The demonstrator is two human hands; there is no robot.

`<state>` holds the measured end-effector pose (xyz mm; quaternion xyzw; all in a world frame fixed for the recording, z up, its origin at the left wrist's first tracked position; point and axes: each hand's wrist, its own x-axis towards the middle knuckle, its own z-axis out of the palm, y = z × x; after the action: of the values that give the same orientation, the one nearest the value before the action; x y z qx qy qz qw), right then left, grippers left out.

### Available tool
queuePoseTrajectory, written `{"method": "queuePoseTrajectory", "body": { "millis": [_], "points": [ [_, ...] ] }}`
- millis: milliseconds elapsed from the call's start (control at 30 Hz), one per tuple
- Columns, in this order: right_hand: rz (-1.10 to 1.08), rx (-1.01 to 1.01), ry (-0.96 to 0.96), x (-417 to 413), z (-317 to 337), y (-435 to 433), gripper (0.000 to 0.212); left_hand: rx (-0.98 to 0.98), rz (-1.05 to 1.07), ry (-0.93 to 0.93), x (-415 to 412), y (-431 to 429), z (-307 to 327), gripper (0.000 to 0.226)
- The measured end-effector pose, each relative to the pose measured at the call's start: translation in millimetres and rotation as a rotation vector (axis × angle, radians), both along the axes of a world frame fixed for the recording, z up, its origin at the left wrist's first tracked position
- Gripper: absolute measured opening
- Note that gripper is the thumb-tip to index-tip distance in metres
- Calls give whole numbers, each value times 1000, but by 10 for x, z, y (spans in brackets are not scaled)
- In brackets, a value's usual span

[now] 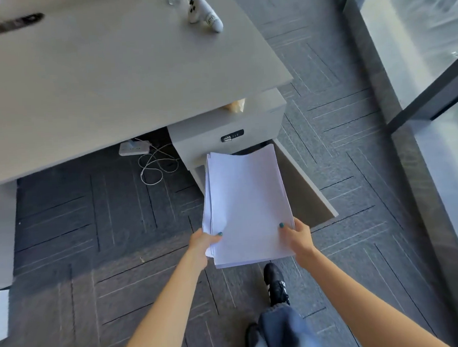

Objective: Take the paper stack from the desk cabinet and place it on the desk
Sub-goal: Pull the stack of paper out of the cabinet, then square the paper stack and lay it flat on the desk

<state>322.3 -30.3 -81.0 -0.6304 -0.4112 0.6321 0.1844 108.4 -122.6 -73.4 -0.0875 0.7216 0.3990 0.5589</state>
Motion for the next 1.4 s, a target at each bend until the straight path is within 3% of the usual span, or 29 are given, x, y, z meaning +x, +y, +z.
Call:
{"method": "queuePoseTrajectory", "body": {
  "millis": [200,400,733,833,1067,1200,1300,1400],
  "points": [
    [-35,7,115,-99,914,-210,25,104,-14,18,-136,-186,975,42],
    [10,74,225,-475,1715,-126,25,240,-30,91,-549,-187,1822,53],
    [252,175,294,-1399,2624,666,14,387,-86,140,-1414,22,2950,65],
    [352,179,342,-1674,2823,931,16,439,-79,112,-1601,129,3228,50],
    [520,104,407,-2236,3022,1505,26,453,81,96,-2092,471,3488,52],
    [608,116,433,-2568,3090,1785,28,430,36,176,-2418,681,3476,36],
    [659,144,417,-2828,3084,1943,26,388,-33,270,-2723,803,3383,50],
    [657,169,375,-3151,3036,2068,21,388,-163,288,-3023,913,3312,45]
  ]
}}
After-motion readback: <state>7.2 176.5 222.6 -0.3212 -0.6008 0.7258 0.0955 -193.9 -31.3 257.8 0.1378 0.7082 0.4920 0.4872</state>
